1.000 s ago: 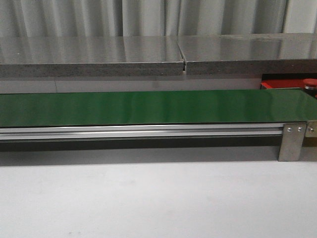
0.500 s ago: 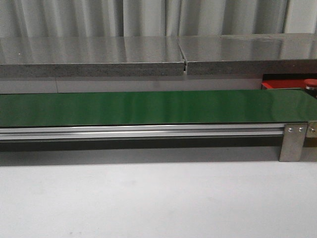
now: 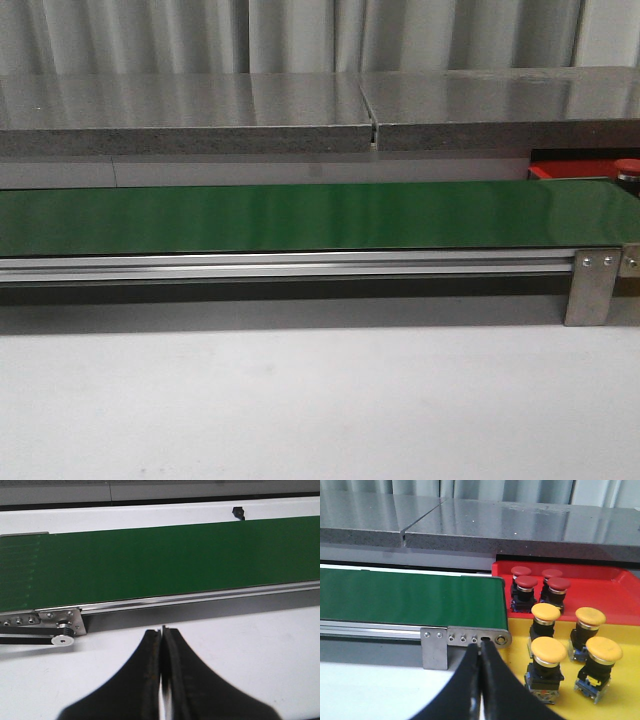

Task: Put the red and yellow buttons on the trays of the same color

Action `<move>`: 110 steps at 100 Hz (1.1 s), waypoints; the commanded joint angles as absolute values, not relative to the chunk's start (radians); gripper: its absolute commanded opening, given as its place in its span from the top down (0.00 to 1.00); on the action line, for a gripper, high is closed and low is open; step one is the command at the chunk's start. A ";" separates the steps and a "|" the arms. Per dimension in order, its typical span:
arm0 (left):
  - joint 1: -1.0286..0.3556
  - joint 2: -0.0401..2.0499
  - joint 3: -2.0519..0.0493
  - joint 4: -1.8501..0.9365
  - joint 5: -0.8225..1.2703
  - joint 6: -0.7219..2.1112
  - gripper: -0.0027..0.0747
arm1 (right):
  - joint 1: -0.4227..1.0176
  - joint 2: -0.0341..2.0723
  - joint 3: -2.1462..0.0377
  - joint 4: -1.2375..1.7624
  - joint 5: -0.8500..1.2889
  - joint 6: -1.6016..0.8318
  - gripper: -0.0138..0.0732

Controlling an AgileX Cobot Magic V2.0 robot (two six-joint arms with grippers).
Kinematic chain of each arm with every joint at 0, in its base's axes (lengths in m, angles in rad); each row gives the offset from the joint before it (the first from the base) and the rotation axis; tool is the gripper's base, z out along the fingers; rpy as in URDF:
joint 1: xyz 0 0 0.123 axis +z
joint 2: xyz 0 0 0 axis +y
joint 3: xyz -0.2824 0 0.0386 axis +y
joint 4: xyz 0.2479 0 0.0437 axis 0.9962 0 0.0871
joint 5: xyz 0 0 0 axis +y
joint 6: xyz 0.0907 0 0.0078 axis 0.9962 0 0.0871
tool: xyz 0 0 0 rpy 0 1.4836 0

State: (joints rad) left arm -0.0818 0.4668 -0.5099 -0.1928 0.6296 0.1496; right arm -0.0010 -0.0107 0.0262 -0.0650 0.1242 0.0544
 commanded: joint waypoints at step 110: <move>-0.086 0.298 -0.281 -0.033 0.154 0.000 0.99 | -0.006 -0.027 0.017 -0.075 0.040 0.056 0.98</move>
State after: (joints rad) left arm -0.0818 0.3219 -0.2993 -0.0382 0.2921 0.0137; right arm -0.0010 -0.0107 0.0262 -0.0650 0.1242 0.0565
